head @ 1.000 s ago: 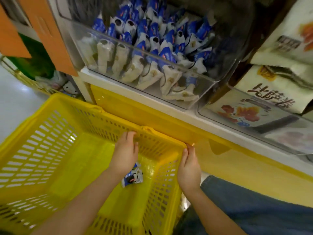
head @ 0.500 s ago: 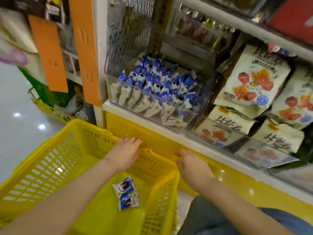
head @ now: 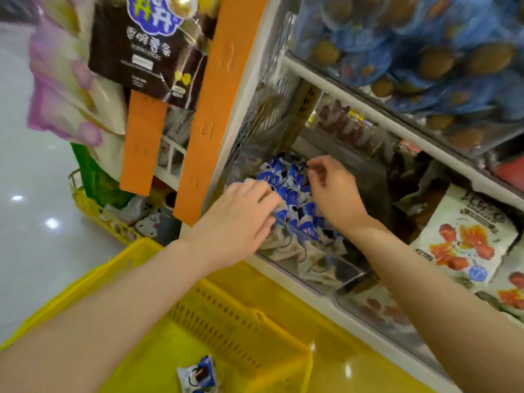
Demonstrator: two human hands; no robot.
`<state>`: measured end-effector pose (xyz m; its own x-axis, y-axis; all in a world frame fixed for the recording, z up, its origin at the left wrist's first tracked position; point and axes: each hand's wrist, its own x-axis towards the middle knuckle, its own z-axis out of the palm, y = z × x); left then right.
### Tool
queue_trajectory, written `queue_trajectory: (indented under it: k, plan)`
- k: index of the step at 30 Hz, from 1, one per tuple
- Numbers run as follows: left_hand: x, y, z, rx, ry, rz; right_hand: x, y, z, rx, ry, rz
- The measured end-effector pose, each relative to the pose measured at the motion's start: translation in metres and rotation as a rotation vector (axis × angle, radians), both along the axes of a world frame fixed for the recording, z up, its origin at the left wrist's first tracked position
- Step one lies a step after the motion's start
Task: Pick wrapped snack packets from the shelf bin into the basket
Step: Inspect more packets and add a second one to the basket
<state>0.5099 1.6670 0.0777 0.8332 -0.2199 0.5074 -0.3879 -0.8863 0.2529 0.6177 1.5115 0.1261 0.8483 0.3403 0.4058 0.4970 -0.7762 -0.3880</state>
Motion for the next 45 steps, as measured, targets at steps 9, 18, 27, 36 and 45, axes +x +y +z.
queue_trajectory:
  k: [9,18,27,36,45]
  plan:
    - [0.024,0.026,-0.009,0.081,0.016,-0.045,0.114,0.038,-0.024,-0.185,0.241,-0.110]
    - [0.027,0.029,-0.011,0.059,-0.025,-0.073,0.153,0.064,-0.032,-0.227,0.350,-0.163]
    - [0.023,0.026,-0.008,0.068,0.028,-0.048,0.153,0.065,-0.028,-0.068,0.345,-0.282]
    - [0.004,0.003,-0.003,-0.089,0.125,0.006,0.081,0.052,0.001,0.238,0.029,-0.235]
    - [-0.043,-0.008,-0.001,-0.649,0.226,0.086,-0.036,0.024,0.002,0.482,0.127,0.009]
